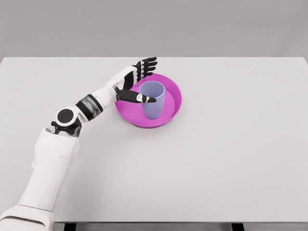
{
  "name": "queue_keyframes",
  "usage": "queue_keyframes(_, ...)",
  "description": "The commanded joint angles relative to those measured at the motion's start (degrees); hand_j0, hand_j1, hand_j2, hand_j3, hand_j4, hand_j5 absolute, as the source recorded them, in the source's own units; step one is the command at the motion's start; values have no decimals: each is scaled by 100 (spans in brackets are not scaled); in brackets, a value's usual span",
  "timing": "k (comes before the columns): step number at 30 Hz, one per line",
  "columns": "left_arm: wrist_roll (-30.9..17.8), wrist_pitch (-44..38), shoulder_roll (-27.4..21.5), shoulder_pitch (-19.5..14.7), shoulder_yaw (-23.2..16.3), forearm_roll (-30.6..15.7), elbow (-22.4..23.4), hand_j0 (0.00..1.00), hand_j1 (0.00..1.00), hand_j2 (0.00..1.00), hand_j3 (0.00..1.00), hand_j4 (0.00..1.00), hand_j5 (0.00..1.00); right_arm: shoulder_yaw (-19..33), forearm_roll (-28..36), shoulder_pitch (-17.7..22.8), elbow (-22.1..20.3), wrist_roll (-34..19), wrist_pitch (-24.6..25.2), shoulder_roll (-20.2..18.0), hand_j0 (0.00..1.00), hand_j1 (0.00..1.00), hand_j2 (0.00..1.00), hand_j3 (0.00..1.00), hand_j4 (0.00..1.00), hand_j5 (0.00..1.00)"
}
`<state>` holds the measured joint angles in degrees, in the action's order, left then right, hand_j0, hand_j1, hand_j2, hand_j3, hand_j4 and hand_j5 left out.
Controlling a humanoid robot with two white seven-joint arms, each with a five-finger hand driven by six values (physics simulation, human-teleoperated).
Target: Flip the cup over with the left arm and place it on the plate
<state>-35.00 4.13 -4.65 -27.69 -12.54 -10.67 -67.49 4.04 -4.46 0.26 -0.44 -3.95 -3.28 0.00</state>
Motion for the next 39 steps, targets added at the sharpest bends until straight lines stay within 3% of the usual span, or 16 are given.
queue_keyframes(1, 0, 0, -1, 0, 6, -40, -28, 100, 100, 100, 100, 100, 100, 0, -2, 0, 0, -1, -6, 0, 100, 100, 100, 100, 100, 100)
queue_keyframes(17, 0, 9, -168, 114, 155, -75, -467, 100, 100, 100, 100, 100, 100, 0, -2, 0, 0, -1, 3, 0, 100, 100, 100, 100, 100, 100)
queue_keyframes(22, 0, 17, -589, 114, 190, -93, -555, 100, 100, 100, 100, 100, 100, 0, 6, -9, 0, -1, 3, 0, 100, 100, 100, 100, 100, 100)
queue_keyframes(26, 0, 140, -1099, 114, 252, -550, -555, 100, 100, 100, 100, 100, 100, 0, 6, 0, 0, -1, 3, 0, 100, 100, 100, 100, 100, 100)
queue_keyframes(30, 0, 606, -1196, 290, 981, -647, -520, 100, 100, 100, 100, 100, 100, 0, -2, 0, 0, -1, 3, 0, 100, 100, 100, 100, 100, 100)
queue_keyframes(39, 0, 1880, -2110, 650, 850, -735, -476, 100, 100, 100, 100, 100, 100, 0, 6, 0, 0, -1, 3, 0, 100, 100, 100, 100, 100, 100)
